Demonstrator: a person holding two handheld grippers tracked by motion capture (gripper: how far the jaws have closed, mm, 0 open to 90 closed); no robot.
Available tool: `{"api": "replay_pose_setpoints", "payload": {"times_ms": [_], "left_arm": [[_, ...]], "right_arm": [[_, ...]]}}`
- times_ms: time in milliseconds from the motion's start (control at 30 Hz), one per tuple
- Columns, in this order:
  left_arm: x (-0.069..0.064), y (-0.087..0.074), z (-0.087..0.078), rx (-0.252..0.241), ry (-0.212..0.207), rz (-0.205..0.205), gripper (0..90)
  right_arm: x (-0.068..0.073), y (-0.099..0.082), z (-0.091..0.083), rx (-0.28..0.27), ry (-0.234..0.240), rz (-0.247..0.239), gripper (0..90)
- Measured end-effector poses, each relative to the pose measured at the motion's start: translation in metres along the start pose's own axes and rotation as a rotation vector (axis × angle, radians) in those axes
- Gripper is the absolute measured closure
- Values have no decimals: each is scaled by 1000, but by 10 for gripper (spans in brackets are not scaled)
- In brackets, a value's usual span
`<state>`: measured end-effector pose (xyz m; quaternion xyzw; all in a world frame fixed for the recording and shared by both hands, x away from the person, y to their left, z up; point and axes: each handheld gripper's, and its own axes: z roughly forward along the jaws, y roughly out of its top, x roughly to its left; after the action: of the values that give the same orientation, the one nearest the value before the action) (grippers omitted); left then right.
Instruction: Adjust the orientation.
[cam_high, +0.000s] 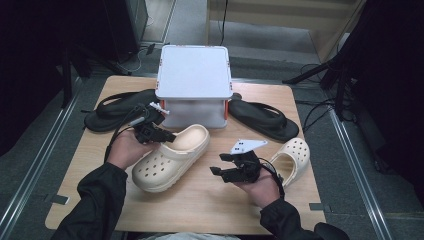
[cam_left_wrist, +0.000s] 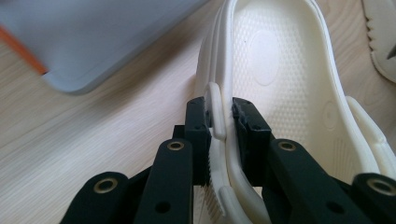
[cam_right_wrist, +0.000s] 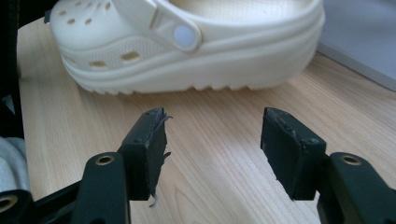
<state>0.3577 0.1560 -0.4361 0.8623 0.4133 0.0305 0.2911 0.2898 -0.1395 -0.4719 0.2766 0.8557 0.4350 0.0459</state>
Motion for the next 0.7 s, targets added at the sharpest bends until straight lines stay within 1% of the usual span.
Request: {"api": "replay_pose_setpoints", "payload": {"times_ms": [133,267,333,367,433,467,567,667,700], "left_arm": [[-9,4,11,21,-18,17,775],[-12,7,19,37,-31,36,775],[-13,8,22,32,-28,43,774],[-13,9,23,30,-30,39,774],[-15,10,26,24,-33,42,773],[-15,11,27,17,-26,47,773],[-18,14,30,-6,-32,55,771],[-18,15,37,20,-53,57,771],[-19,15,39,26,-55,60,771]], "right_arm": [[2,-2,-2,-5,-7,9,413],[2,-5,-3,-2,-16,18,413],[3,-6,-4,-5,-18,24,413],[3,-7,-4,-3,-19,28,413],[3,-8,-5,-5,-25,23,413],[4,-9,-5,-3,-27,25,412],[4,-10,-6,-4,-34,25,412],[3,-12,-7,-3,-41,29,413],[3,-13,-7,-1,-43,37,413]]}}
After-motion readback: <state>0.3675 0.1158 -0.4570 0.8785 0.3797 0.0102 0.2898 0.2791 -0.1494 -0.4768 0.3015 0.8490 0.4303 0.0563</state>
